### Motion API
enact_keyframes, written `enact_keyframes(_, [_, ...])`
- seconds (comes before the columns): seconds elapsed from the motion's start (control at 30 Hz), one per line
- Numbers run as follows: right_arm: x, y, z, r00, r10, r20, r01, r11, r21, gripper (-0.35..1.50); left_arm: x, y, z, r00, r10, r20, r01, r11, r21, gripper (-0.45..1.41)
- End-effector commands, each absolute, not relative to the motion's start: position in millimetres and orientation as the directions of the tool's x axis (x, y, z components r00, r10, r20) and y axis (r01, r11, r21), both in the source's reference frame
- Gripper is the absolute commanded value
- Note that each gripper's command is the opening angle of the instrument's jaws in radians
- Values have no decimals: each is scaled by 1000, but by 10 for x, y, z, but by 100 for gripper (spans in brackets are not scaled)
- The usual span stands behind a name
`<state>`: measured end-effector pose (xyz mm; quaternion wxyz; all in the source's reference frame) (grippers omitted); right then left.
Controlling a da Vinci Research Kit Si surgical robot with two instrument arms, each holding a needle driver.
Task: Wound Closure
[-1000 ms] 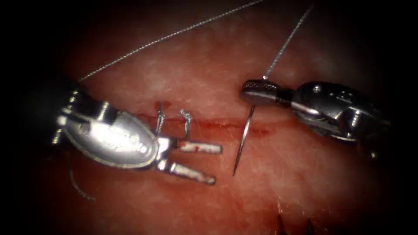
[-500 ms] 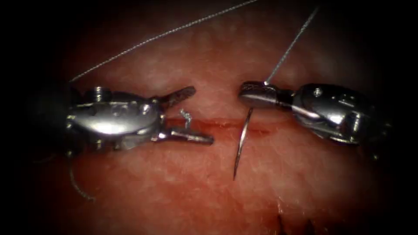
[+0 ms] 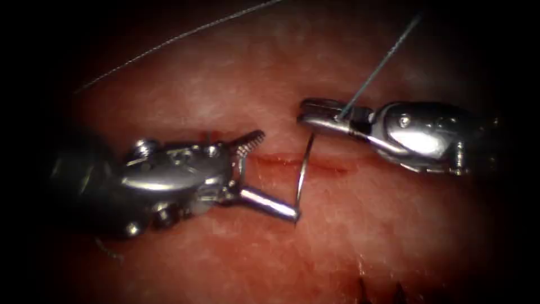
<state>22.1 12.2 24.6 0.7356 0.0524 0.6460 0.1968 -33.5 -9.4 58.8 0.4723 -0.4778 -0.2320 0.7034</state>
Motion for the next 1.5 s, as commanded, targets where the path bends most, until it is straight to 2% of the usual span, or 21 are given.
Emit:
enact_keyframes(0.03, [231, 112, 245, 75, 355, -932, -211, 919, 333, -35, -337, -105, 595, -92, 888, -451, -461, -439, -771, 103])
enact_keyframes(0.47, [255, 104, 223, 4, 317, -948, -166, 936, 312, -35, -348, -119, 620, -59, 910, -411, -466, -389, -794, 84])
enact_keyframes(0.53, [258, 102, 224, -4, 314, -949, -150, 938, 311, -35, -348, -121, 618, -61, 910, -410, -459, -390, -798, 73])
enact_keyframes(0.6, [259, 101, 225, -6, 308, -951, -145, 941, 305, -35, -346, -122, 617, -63, 913, -403, -450, -387, -805, 44])
enact_keyframes(0.67, [259, 101, 224, -7, 302, -953, -142, 943, 300, -35, -342, -123, 615, -66, 913, -403, -445, -388, -807, -3])
enact_keyframes(0.7, [259, 100, 224, -7, 302, -953, -142, 943, 300, -35, -338, -123, 614, -68, 913, -402, -441, -389, -808, -11])
enact_keyframes(0.77, [260, 100, 224, -6, 302, -953, -143, 943, 299, -35, -331, -122, 613, -71, 913, -401, -436, -390, -811, -15])
enact_keyframes(0.9, [261, 99, 223, -12, 296, -955, -132, 947, 295, -35, -322, -120, 610, -76, 914, -399, -428, -391, -815, -45])
enact_keyframes(1.1, [267, 99, 221, -23, 296, -955, -108, 949, 297, -35, -324, -124, 605, -46, 942, -332, -424, -319, -848, -45])
enact_keyframes(1.2, [273, 98, 218, -20, 291, -956, -129, 948, 291, 51, -325, -124, 605, -41, 950, -310, -401, -300, -865, -45])
enact_keyframes(1.27, [278, 98, 217, -21, 291, -956, -141, 946, 291, 83, -326, -124, 605, -29, 950, -312, -374, -299, -878, -45])
enact_keyframes(1.33, [283, 97, 215, -30, 296, -955, -147, 943, 297, 98, -328, -124, 605, -3, 955, -296, -333, -280, -900, -45])
enact_keyframes(1.5, [284, 98, 212, -54, 294, -954, -160, 941, 299, 93, -333, -127, 603, 29, 969, -244, -250, -229, -941, -45])
